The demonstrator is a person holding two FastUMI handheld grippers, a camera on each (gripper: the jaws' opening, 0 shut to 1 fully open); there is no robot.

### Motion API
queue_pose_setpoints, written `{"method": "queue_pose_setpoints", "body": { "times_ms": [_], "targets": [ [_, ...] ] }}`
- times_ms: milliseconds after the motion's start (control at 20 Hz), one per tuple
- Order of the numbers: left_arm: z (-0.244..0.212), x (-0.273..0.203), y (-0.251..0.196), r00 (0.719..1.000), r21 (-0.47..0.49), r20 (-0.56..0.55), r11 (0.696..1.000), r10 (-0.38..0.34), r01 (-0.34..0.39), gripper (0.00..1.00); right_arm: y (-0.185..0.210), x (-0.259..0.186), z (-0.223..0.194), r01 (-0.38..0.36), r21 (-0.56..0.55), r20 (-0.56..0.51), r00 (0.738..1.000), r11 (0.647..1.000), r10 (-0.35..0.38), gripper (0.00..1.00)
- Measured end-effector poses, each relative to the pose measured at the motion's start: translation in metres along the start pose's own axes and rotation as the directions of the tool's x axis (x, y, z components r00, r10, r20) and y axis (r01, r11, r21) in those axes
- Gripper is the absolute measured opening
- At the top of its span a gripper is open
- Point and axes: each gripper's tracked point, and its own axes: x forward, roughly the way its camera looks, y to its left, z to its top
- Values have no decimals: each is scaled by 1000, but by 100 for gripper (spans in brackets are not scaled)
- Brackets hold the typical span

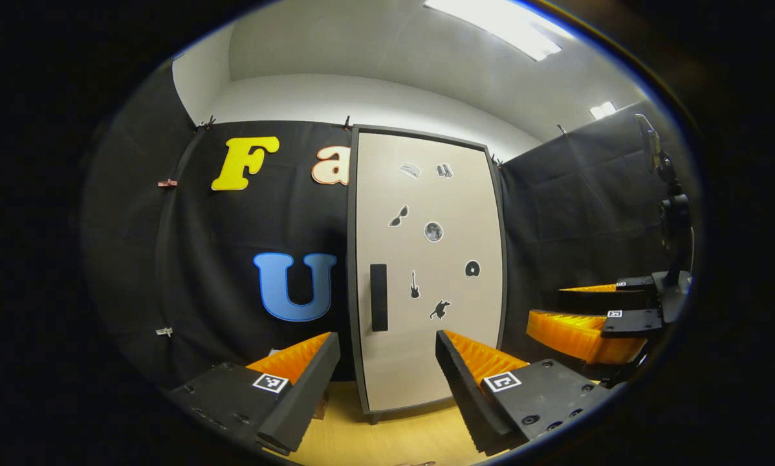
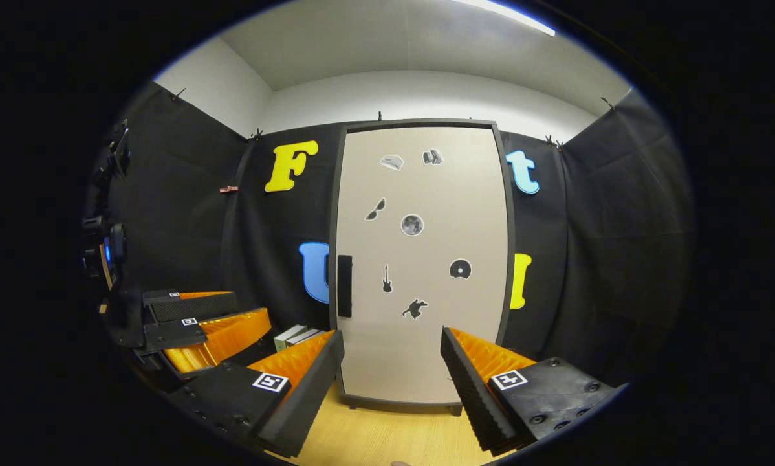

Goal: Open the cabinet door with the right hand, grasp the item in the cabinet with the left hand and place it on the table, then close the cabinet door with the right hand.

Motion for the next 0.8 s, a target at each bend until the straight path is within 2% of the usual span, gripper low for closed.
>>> {"method": "queue_pose_setpoints", "body": {
  "times_ms": [350, 800],
  "targets": [
    [-3, 1, 15, 1000, -8, -6, 1000, 11, -11, 93, 19, 20, -6, -35, -11, -10, 999, 999, 35, 98],
    [-8, -2, 47, 999, -33, -7, 999, 34, -34, 94, 58, 82, -8, -67, -12, 2, 998, 998, 67, 98]
  ]
}}
